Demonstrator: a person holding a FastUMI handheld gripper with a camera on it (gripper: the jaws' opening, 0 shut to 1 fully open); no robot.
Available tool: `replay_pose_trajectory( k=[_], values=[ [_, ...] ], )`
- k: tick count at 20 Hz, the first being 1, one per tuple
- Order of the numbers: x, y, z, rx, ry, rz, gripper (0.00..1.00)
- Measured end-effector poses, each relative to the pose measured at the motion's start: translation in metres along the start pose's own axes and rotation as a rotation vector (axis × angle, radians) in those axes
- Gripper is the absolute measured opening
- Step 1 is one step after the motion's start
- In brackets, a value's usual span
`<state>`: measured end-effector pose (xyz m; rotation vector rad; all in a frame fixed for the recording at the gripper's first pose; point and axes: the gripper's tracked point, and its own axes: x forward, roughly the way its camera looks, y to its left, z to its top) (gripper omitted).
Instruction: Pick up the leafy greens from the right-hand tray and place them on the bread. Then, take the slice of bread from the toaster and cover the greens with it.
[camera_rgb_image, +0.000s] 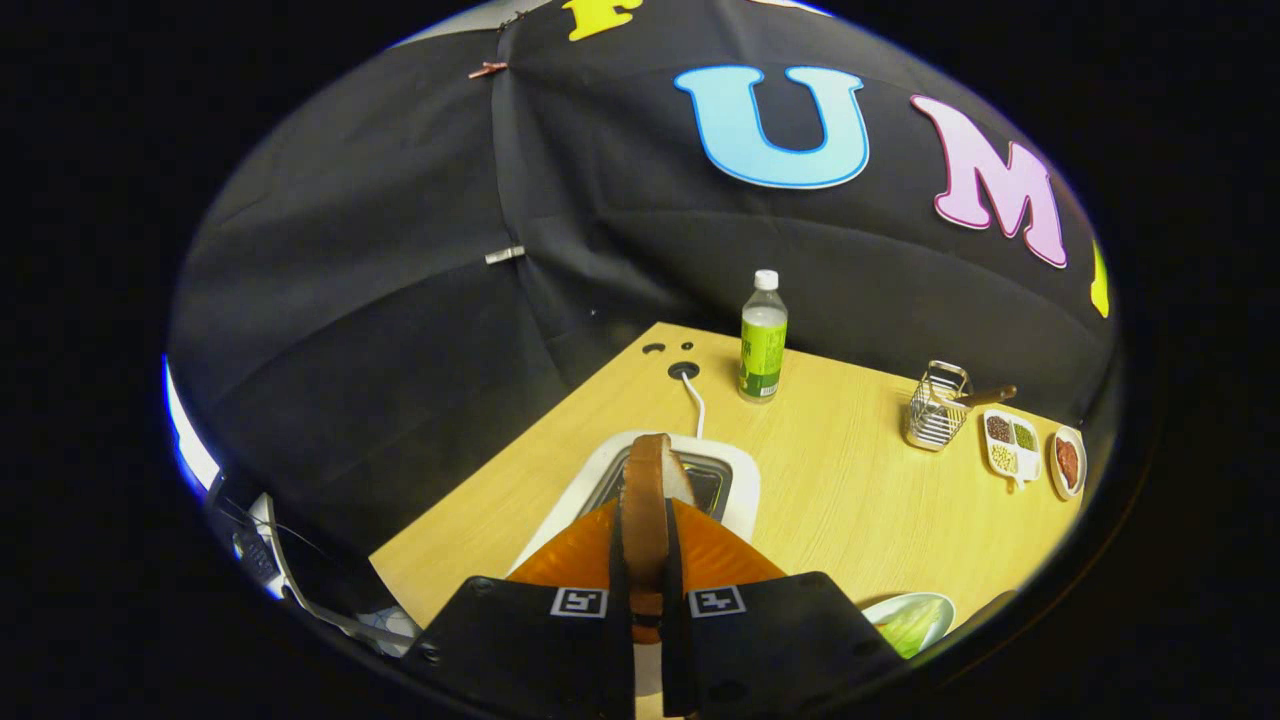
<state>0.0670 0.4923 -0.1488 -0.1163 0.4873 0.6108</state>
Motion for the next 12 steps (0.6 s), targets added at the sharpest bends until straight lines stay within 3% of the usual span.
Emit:
replay_pose_trajectory(
  k=[12],
  values=[
    [-0.069,-0.055,0.042,0.193,-0.047,0.012,0.15]
  ],
)
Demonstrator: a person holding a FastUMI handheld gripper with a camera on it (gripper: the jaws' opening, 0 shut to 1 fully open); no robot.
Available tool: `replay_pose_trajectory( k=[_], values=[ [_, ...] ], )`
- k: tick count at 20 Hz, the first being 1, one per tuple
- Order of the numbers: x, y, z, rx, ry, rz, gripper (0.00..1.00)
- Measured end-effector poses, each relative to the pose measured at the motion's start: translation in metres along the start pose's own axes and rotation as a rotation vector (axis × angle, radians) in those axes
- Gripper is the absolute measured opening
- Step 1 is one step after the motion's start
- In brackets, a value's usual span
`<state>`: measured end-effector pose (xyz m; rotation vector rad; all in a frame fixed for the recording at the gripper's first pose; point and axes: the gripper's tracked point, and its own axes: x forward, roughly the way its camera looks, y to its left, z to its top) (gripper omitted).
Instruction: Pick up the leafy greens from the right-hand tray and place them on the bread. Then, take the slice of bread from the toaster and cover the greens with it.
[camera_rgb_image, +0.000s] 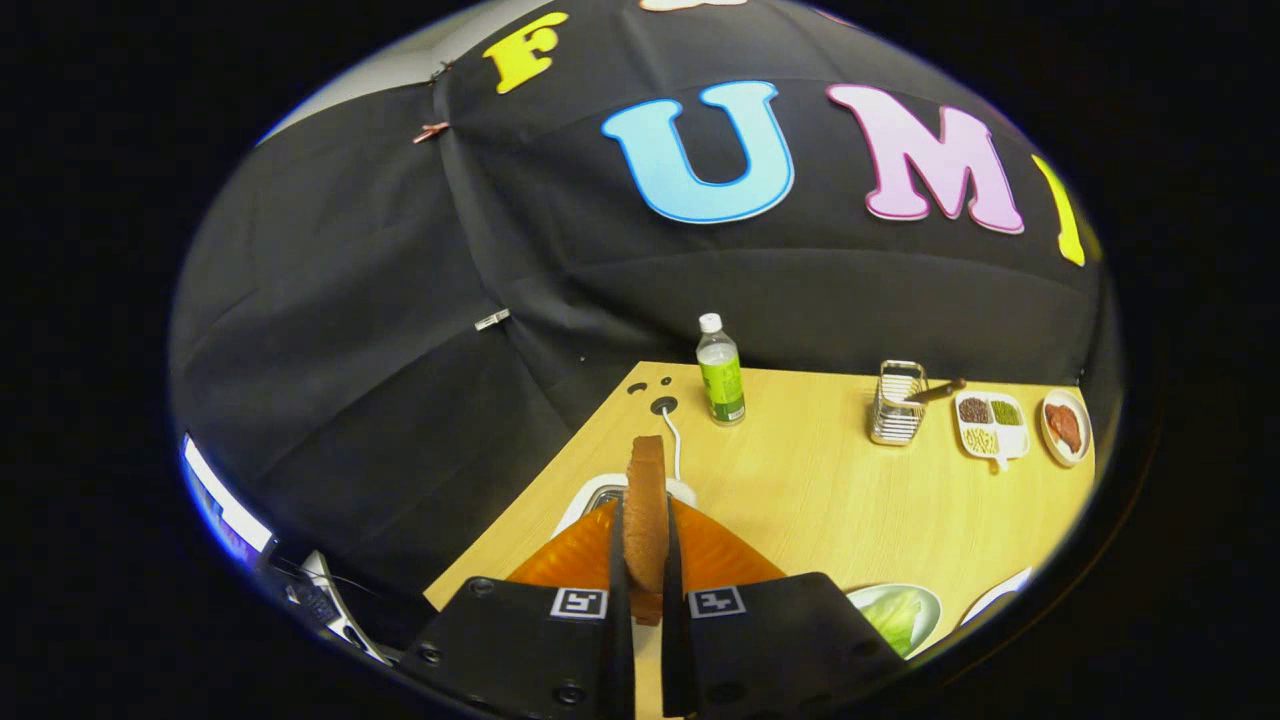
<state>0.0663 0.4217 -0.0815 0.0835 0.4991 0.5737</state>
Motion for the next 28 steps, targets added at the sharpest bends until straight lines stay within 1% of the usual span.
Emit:
replay_pose_trajectory(
  k=[2,4,7,10,15,19,23,26,28],
  values=[
    [-0.012,-0.018,0.005,0.036,-0.015,-0.015,0.15],
    [-0.025,-0.047,0.000,0.046,-0.019,-0.060,0.15],
    [-0.042,-0.085,-0.017,0.087,-0.006,-0.118,0.15],
    [-0.053,-0.115,-0.040,0.154,0.019,-0.154,0.15],
    [-0.055,-0.144,-0.083,0.257,0.063,-0.175,0.15],
    [-0.048,-0.164,-0.115,0.309,0.095,-0.202,0.15],
    [-0.045,-0.180,-0.138,0.355,0.116,-0.217,0.15],
    [-0.044,-0.193,-0.156,0.363,0.140,-0.229,0.15],
    [-0.046,-0.203,-0.157,0.375,0.124,-0.238,0.15]
  ],
)
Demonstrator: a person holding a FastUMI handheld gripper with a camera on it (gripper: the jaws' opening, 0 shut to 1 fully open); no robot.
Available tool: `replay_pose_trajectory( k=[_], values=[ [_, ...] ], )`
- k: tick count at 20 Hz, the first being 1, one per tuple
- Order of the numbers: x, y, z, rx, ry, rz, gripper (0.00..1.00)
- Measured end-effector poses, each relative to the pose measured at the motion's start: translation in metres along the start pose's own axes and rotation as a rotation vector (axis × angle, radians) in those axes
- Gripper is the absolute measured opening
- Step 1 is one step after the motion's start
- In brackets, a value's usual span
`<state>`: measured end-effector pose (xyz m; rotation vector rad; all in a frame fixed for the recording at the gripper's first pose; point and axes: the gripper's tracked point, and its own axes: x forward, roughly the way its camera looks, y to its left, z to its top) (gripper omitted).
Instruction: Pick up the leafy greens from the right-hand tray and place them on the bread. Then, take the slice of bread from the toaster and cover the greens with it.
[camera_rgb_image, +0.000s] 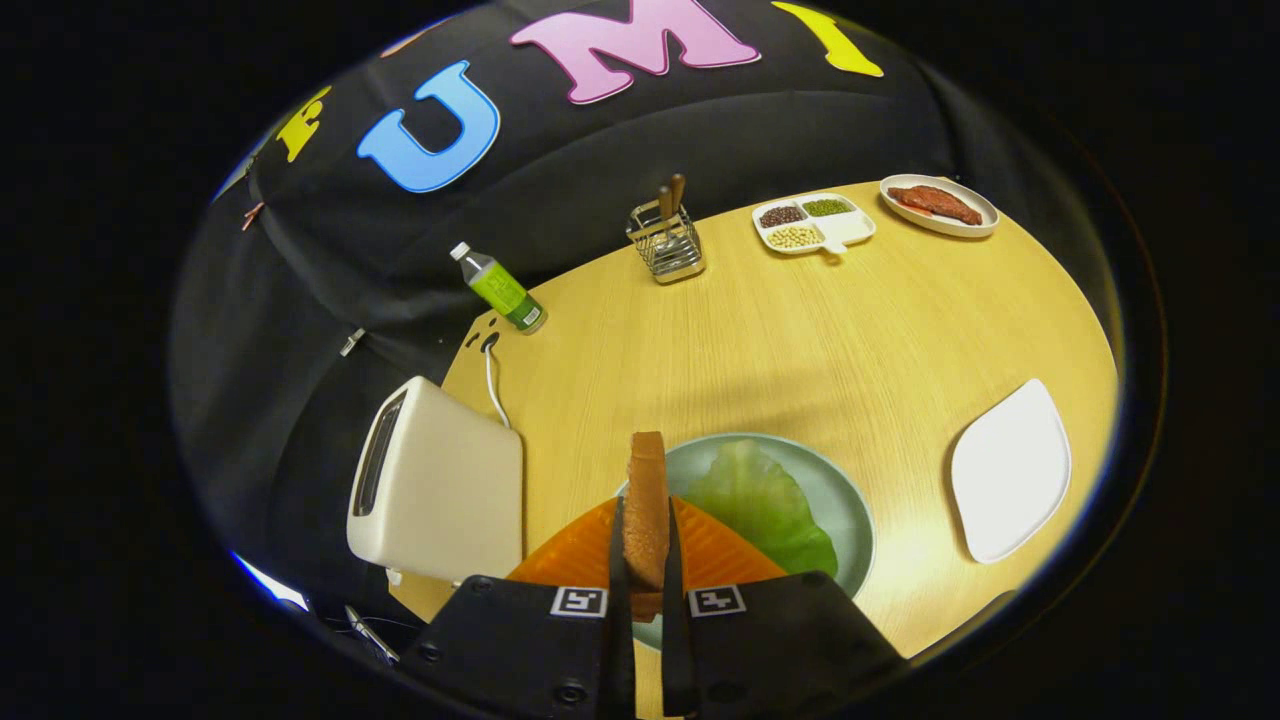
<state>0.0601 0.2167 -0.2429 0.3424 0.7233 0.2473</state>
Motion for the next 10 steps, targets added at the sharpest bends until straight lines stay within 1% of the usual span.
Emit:
replay_pose_trajectory(
  k=[6,10],
  values=[
    [0.007,-0.040,-0.005,0.022,0.002,-0.052,0.15],
    [0.014,-0.057,-0.014,-0.021,0.008,-0.077,0.15]
  ],
)
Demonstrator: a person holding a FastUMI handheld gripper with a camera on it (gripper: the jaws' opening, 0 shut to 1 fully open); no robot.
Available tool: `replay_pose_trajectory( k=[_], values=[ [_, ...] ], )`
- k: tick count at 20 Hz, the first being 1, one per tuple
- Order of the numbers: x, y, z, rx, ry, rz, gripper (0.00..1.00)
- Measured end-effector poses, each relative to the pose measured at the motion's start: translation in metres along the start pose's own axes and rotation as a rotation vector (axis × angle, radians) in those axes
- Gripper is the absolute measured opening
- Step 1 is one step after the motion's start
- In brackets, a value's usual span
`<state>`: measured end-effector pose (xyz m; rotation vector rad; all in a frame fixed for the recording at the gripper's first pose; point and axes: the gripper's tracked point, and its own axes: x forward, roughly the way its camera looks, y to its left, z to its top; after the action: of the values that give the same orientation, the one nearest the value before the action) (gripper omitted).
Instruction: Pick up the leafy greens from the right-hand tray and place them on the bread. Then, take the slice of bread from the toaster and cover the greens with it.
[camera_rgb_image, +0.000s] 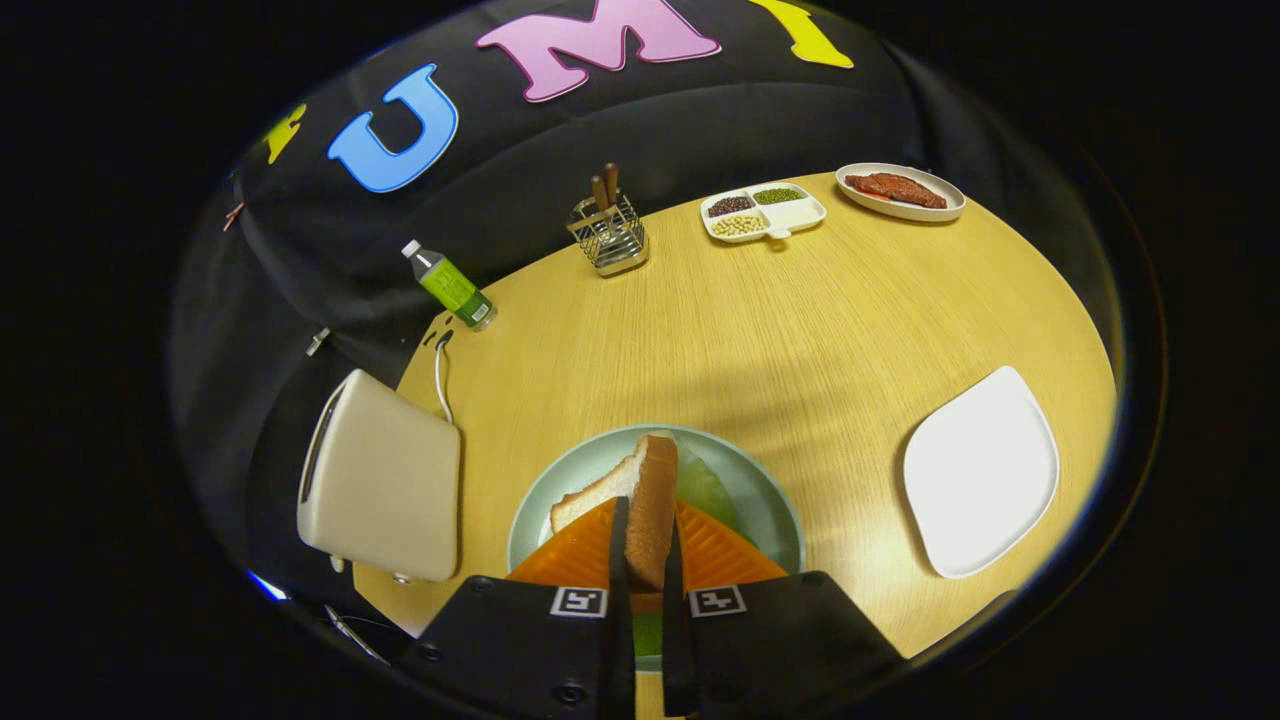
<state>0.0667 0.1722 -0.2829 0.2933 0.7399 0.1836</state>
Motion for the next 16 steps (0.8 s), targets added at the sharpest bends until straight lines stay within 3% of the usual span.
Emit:
replay_pose_trajectory(
  k=[4,9,12,15,16],
  values=[
    [0.005,-0.005,-0.002,0.005,-0.002,-0.016,0.18],
    [0.000,-0.007,0.000,0.031,-0.003,-0.031,0.33],
    [-0.008,-0.016,0.001,0.018,0.003,-0.061,0.55],
    [-0.019,-0.024,0.006,-0.015,-0.015,-0.092,0.68],
    [-0.023,-0.026,0.010,-0.020,-0.028,-0.099,0.78]
  ],
)
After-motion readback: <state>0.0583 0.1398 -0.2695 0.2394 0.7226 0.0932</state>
